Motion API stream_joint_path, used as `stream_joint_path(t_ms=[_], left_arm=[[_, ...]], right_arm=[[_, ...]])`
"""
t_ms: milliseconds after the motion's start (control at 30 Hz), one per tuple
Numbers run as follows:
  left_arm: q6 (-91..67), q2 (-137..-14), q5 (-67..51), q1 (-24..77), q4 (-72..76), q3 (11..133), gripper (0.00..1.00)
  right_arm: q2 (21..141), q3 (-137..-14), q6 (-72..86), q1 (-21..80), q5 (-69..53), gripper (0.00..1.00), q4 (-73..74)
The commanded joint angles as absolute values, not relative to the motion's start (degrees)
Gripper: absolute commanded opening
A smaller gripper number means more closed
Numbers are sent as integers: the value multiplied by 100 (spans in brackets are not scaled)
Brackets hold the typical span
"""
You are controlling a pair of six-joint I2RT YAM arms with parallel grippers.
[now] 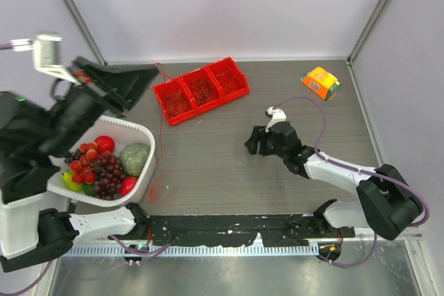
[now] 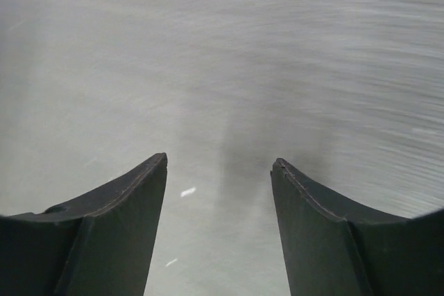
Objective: Untangle the cables
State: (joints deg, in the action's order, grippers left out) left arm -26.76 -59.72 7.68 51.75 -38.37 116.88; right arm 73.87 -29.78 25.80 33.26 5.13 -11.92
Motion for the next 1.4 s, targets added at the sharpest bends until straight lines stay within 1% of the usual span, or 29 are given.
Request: stream_joint_path(t_ms=[0,33,100,167,300,333,433,600,700,767,800,833,867,900,933,967,1033,1100,1233,1333,1367], left_arm=[[-2777,-6091,721,5177,-3744,11014,0],[-2786,-6021,729,5177,-3701,10821,0],[-2839,-5881,764,5177,-3595,10574,0],[-2865,-5801,800,5168,-3551,10424,0],[-2874,-5774,826,5177,-3542,10371,0],[-2865,-5783,826,5177,-3559,10388,0],[-2865,-5845,774,5177,-3542,10424,0],[-2848,-5985,659,5177,-3358,10424,0],[-2856,-6082,598,5177,-3243,10459,0],[-2856,-6178,580,5177,-3261,10590,0],[-2848,-6222,563,5185,-3252,10643,0],[-2848,-6257,554,5177,-3226,10731,0],[-2848,-6301,554,5177,-3208,10810,0],[-2848,-6371,536,5177,-3182,10950,0],[-2848,-6442,510,5177,-3164,11143,0],[-2856,-6521,440,5177,-3155,11319,0],[-2865,-6723,291,5177,-3173,11793,0],[-2839,-6977,255,5185,-3348,12538,0],[-2778,-7180,281,5177,-3524,13577,0],[-2734,-7119,325,5168,-3463,13930,0],[-2716,-7076,369,5177,-3428,13931,0]], right_arm=[[6953,-3559,2092,4225,-1845,69,-1249],[6883,-3760,2074,4723,-1793,71,-1222],[6829,-4007,2170,5279,-1662,72,-1300],[6777,-4236,2398,5545,-1512,73,-1440],[6558,-4526,2742,5616,-1398,74,-1749],[6452,-4596,2786,5634,-1093,74,-1732],[6109,-4789,2690,5625,-747,76,-1653],[6450,-5607,2461,5642,-266,76,-1275],[6705,-6028,2417,5660,-316,76,-1248],[6916,-6230,2400,5748,-142,75,-1274],[7065,-6284,2321,5774,251,73,-1231],[7162,-6371,2320,5783,385,71,-1222],[7346,-6381,2355,5783,770,65,-1256],[7435,-6355,2408,5775,939,60,-1326],[7670,-6311,2399,5774,932,58,-1606],[7777,-6197,2426,5783,1053,50,-1748],[8164,-5996,2600,5783,1518,40,-2143],[8664,-5671,2540,5748,2027,34,-2512],[9489,-4837,2934,5230,1733,31,-3725],[10001,-4474,3190,4731,1512,29,-4287],[10167,-4343,3338,4633,1277,22,-4411]])
